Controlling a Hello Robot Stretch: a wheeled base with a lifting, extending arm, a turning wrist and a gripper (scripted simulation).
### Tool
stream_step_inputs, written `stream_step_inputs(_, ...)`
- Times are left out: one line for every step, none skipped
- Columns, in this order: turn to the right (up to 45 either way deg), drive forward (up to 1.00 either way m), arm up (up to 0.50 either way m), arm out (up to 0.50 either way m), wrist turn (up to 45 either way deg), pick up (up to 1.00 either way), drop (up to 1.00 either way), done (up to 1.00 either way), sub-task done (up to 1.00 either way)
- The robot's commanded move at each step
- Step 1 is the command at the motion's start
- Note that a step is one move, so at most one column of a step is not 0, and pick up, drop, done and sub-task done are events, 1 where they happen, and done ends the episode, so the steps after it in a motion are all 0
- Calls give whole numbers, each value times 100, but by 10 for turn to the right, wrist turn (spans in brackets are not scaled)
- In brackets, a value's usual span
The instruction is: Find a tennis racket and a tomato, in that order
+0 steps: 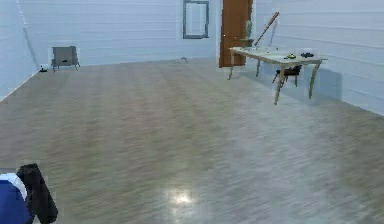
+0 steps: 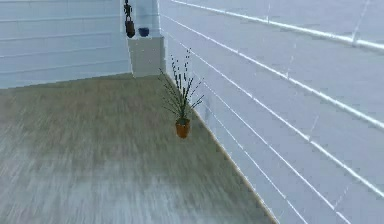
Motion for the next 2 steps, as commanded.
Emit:
stream_step_inputs(0,100,0,0,0,0,0,0,0)
stream_step_inputs(0,100,0,0,0,0,0,0,0)
